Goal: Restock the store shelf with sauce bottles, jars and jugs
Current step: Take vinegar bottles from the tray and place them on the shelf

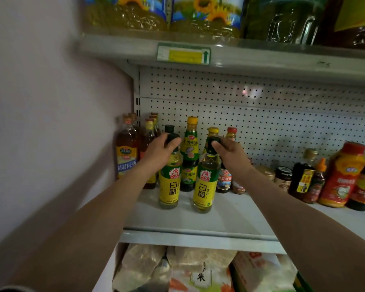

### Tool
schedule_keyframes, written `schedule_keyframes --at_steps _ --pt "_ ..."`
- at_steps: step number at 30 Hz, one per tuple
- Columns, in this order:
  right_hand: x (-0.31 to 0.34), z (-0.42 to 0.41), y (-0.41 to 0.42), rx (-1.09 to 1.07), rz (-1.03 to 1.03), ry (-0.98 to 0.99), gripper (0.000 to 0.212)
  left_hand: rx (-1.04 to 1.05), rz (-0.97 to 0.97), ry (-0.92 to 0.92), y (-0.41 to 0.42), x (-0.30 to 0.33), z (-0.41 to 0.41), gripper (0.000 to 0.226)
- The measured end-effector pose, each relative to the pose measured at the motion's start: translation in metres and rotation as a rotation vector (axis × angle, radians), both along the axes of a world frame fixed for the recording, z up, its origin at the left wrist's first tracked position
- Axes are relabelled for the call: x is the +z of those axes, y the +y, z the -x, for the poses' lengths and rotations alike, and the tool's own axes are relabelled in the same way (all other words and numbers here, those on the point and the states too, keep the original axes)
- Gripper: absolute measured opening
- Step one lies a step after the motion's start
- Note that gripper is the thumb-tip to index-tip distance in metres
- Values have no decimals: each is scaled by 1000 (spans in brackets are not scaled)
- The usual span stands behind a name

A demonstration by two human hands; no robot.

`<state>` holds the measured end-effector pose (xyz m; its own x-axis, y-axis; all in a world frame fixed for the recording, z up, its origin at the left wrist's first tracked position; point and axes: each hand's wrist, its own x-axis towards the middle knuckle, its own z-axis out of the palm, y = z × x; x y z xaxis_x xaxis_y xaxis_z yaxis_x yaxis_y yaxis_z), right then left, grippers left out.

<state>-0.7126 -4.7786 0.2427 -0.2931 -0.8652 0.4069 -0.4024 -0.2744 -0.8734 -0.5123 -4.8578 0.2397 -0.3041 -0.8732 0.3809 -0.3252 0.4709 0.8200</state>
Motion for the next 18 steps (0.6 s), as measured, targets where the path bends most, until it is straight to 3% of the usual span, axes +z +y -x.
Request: schedule_keyframes --at_steps 6,12,16,18 --pt "-6 5 -15 65 -7 -74 18 -55 -65 38 -23 -8 -3 40" --pt "-16 15 -20 82 -9 -62 24 -111 -71 110 -26 -7 4 15" --pt "-47 11 -5 86 -47 -149 32 -121 -95 159 -24 -13 5 12" --pt "-73 9 3 117 -53 -242 33 -104 -104 195 -22 -23 4 23"
